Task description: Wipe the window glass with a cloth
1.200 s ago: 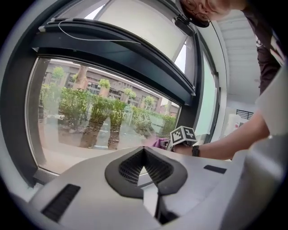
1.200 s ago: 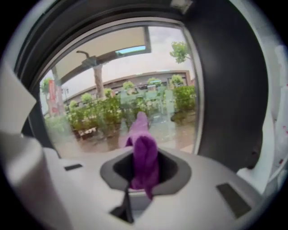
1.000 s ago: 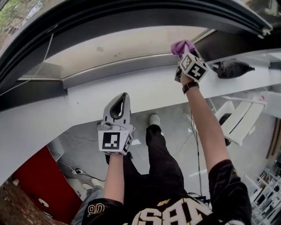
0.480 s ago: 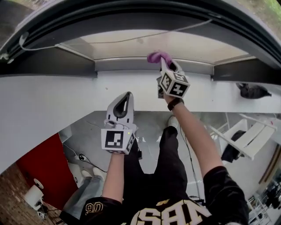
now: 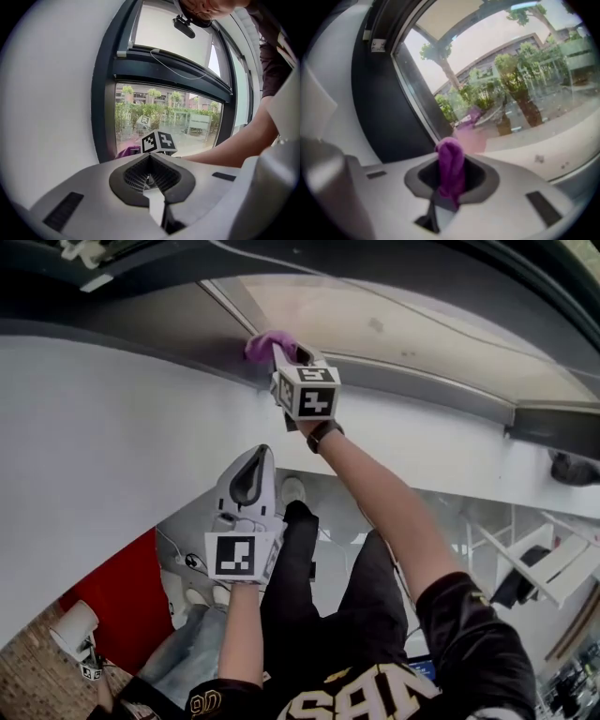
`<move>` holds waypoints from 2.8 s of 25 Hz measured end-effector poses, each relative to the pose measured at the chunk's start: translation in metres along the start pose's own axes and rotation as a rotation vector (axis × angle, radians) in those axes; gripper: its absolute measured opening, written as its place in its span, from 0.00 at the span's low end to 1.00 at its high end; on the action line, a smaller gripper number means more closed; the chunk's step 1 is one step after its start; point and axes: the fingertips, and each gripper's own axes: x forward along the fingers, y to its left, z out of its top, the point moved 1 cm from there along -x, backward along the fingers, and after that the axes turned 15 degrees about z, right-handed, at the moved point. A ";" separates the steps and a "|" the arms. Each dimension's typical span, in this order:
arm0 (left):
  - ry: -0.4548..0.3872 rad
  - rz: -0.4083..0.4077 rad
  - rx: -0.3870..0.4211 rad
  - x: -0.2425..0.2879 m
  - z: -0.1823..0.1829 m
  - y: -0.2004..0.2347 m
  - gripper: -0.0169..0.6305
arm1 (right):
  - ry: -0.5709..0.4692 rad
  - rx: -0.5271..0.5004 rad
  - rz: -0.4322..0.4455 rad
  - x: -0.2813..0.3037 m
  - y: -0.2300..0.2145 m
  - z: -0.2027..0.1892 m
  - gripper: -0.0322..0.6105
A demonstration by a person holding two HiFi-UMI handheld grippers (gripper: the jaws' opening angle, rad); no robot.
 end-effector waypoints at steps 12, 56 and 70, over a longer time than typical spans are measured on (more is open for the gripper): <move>0.022 -0.307 -0.104 0.021 -0.001 -0.201 0.04 | -0.188 0.095 -0.381 -0.285 -0.217 0.045 0.17; 0.030 -0.107 -0.162 0.000 -0.054 -0.094 0.04 | 0.018 0.138 -0.195 -0.100 -0.150 -0.047 0.17; 0.036 -0.380 -0.129 0.028 -0.056 -0.324 0.04 | -0.336 0.391 -0.845 -0.536 -0.440 0.017 0.17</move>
